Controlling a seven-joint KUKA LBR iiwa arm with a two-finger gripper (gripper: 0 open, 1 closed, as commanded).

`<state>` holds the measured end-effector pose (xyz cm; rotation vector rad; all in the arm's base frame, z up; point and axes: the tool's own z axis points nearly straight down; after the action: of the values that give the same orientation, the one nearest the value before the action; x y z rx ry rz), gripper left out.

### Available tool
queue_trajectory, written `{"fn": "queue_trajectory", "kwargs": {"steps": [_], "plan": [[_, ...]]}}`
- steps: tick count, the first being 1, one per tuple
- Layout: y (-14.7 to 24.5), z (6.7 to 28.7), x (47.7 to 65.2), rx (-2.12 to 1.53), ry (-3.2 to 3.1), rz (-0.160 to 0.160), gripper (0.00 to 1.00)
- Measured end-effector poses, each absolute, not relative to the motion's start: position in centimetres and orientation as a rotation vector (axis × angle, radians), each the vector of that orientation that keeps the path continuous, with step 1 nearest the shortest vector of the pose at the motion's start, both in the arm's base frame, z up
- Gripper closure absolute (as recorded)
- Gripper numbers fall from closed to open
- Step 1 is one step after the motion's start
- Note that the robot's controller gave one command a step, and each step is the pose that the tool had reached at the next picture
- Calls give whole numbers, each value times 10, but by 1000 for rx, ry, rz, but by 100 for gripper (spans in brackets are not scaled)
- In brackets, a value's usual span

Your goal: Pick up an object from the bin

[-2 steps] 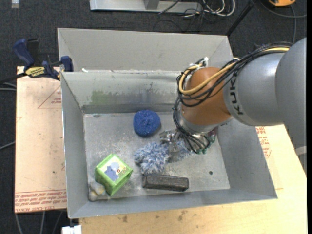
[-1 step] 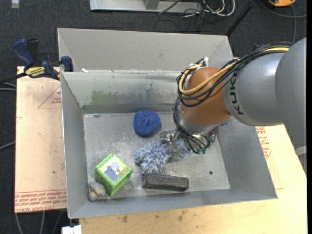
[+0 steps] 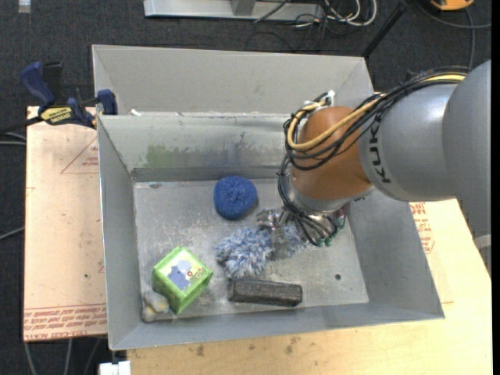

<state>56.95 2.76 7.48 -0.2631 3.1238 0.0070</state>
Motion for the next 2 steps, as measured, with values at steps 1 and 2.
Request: {"fn": "queue_trajectory", "kwargs": {"steps": [1, 2], "plan": [[27, 86, 568, -264, 3133, 5, 100], [27, 107, 568, -262, 3131, 3, 100]]}}
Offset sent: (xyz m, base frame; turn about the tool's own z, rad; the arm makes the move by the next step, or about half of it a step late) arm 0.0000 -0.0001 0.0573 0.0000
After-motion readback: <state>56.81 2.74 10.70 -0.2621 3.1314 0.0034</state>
